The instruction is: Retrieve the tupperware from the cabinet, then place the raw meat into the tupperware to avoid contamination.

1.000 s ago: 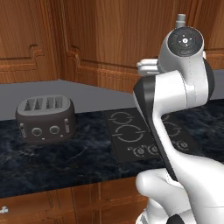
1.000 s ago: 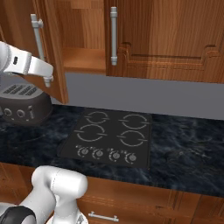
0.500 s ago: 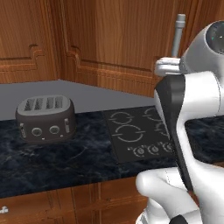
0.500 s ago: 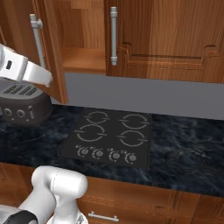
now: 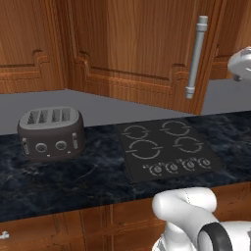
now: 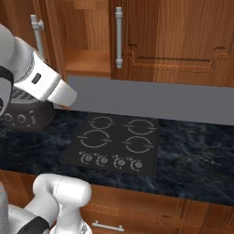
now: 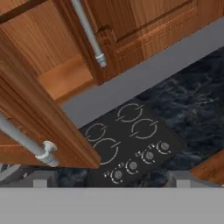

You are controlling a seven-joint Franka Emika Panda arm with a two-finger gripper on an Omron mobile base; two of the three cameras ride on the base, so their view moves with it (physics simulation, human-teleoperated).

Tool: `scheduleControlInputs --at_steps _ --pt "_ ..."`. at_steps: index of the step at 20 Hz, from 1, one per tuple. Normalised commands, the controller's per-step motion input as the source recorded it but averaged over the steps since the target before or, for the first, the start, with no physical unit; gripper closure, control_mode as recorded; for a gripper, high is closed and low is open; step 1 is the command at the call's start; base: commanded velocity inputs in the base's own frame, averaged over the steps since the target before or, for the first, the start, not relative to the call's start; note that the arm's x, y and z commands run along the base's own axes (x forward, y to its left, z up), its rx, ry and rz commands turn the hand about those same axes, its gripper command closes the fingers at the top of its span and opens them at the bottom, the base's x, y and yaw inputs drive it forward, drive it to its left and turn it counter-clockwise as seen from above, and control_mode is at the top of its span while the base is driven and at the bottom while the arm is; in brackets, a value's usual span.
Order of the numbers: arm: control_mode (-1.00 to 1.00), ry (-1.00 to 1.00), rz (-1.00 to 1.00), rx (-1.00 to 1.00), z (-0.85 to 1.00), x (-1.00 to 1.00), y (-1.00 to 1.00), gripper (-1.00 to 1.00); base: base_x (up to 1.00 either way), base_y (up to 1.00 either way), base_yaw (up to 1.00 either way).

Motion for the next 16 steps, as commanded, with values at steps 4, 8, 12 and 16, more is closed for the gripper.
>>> scheduleControlInputs --at_steps 4,8,12,16 --pt "-1.0 0.09 0.01 0.5 -0.21 0.24 -0.59 -1.0 0.0 0.0 0.0" --pt "-1.0 0.13 0.01 0.49 -0.3 0.58 -0.45 -1.0 0.0 0.0 0.0" --pt "-1.0 0.14 0.0 0.5 -0.25 0.61 -0.31 -1.0 0.0 0.0 0.0" --pt "-1.0 0.09 -0.03 0.46 -0.18 0.56 -0.22 -1.0 0.0 0.0 0.0"
